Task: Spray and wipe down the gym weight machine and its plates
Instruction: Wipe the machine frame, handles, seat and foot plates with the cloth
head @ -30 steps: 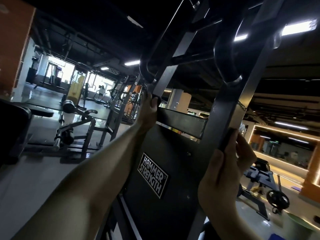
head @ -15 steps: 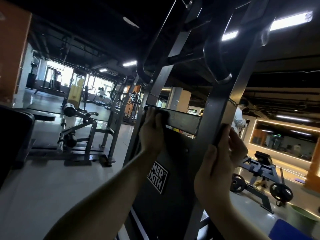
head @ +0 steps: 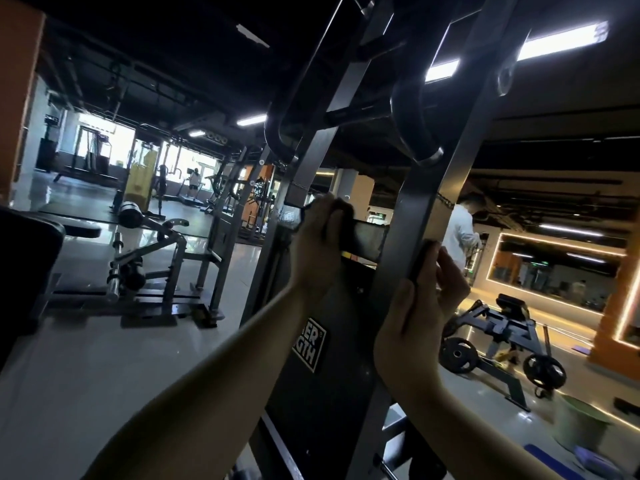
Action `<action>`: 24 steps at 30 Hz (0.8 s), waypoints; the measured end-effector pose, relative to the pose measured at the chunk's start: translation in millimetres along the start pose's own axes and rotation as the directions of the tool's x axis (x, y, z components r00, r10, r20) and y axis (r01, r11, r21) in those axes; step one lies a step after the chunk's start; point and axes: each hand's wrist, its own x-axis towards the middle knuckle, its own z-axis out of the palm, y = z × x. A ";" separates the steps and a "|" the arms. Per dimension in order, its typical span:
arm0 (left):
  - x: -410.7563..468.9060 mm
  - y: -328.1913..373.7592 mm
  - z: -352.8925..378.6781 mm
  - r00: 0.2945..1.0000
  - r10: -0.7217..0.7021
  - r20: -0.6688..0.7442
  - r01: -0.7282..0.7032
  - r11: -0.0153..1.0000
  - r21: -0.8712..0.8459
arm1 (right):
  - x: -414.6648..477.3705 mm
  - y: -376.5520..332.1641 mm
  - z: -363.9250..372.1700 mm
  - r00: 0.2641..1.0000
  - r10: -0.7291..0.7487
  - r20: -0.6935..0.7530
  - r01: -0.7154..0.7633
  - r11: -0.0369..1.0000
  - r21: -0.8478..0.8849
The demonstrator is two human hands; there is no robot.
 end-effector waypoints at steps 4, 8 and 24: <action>-49.4 33.2 17.0 0.965 0.244 0.098 -0.245 0.970 -0.001 | 2.8 -2.5 2.0 1.000 0.004 -0.010 -0.004 1.000 0.028; -36.2 15.4 3.6 0.968 0.206 0.141 -0.196 0.977 -0.080 | 2.7 -1.0 1.3 1.000 0.011 -0.003 -0.011 1.000 0.024; -22.5 -1.8 -6.0 0.984 0.128 0.126 -0.130 0.992 0.009 | -0.3 -4.1 -0.7 1.000 0.021 -0.010 -0.021 1.000 0.013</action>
